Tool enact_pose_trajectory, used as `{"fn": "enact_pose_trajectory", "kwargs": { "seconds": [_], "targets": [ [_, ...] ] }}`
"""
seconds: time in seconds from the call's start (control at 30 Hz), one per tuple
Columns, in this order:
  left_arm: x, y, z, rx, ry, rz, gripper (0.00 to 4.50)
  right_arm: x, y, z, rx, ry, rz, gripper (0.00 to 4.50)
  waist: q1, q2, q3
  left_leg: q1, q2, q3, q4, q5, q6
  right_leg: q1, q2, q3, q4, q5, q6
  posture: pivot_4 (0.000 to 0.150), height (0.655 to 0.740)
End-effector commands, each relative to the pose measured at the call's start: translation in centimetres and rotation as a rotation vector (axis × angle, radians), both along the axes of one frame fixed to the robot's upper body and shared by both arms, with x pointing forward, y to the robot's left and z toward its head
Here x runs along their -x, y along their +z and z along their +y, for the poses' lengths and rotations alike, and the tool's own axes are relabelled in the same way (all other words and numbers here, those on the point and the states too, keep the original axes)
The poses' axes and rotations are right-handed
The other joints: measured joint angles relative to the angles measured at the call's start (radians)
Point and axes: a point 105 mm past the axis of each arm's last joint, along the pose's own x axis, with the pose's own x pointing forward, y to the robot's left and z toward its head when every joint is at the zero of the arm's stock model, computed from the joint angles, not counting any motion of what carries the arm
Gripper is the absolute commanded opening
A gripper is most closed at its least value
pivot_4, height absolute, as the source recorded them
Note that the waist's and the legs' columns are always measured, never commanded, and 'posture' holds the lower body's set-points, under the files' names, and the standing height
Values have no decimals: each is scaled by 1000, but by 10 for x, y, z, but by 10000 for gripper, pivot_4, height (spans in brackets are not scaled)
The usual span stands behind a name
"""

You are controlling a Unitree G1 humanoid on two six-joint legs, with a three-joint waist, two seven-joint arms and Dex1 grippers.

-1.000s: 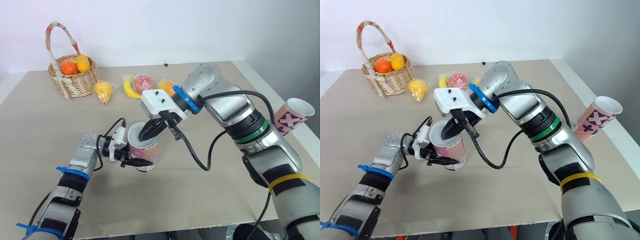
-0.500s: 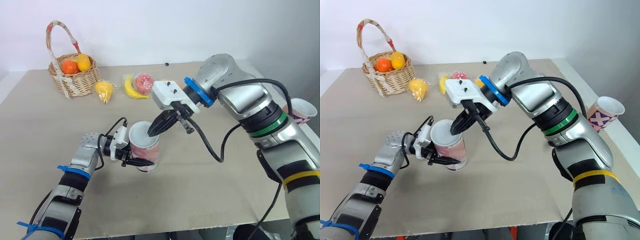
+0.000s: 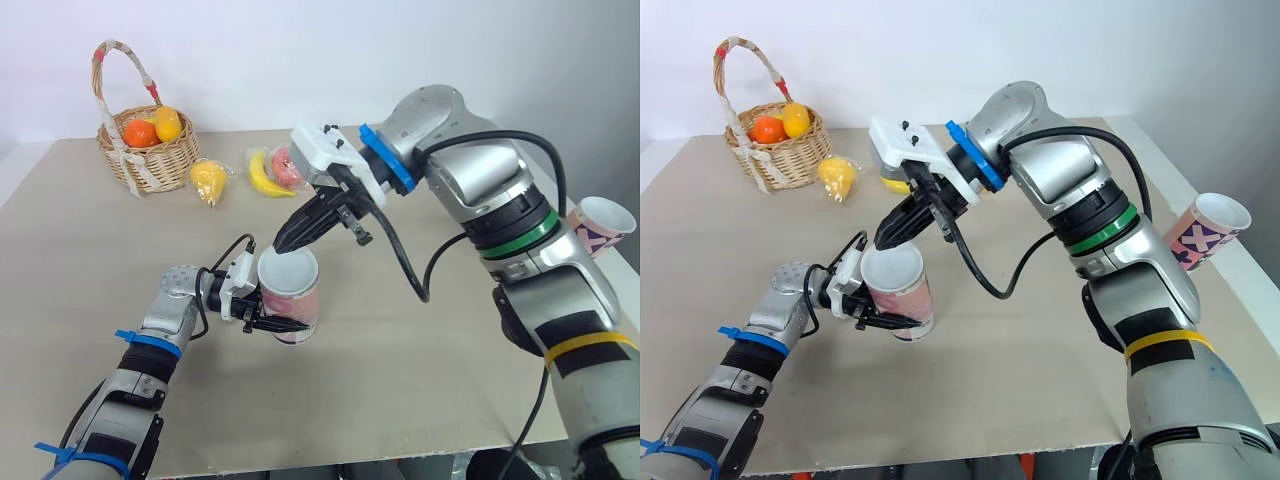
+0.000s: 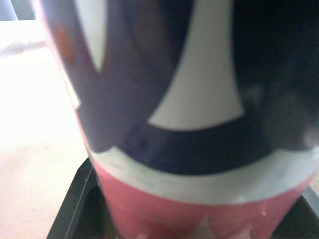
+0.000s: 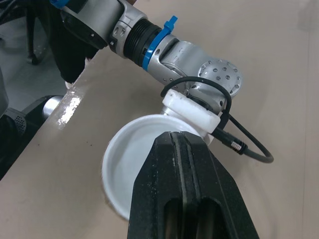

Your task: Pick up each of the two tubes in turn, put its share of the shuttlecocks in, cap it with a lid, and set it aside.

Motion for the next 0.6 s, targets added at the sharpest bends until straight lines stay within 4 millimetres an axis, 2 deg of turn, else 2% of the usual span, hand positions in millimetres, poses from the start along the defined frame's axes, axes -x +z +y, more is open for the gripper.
{"fn": "enact_pose_trajectory", "kwargs": {
  "seconds": [0.03,0.2,0.33,0.6],
  "targets": [
    [-3,-23,6,-70,64,74,23301,-6,4,1,10,-18,-108,655,0,0,0,0,0,0,0,0,0,0,0,0,0,0,0,1500,7298],
    [-2,-24,7,-74,62,76,23301,-12,-11,4,70,-39,-184,655,0,0,0,0,0,0,0,0,0,0,0,0,0,0,0,1500,7298],
    [-2,-24,8,-74,65,75,23301,-9,-26,3,114,-20,-196,655,0,0,0,0,0,0,0,0,0,0,0,0,0,0,0,1500,7298],
    [-3,-23,8,-73,66,75,23301,0,-30,2,127,8,-204,655,-1,0,0,2,0,0,0,0,0,1,1,0,0,0,0,1500,7298]
  ]
}}
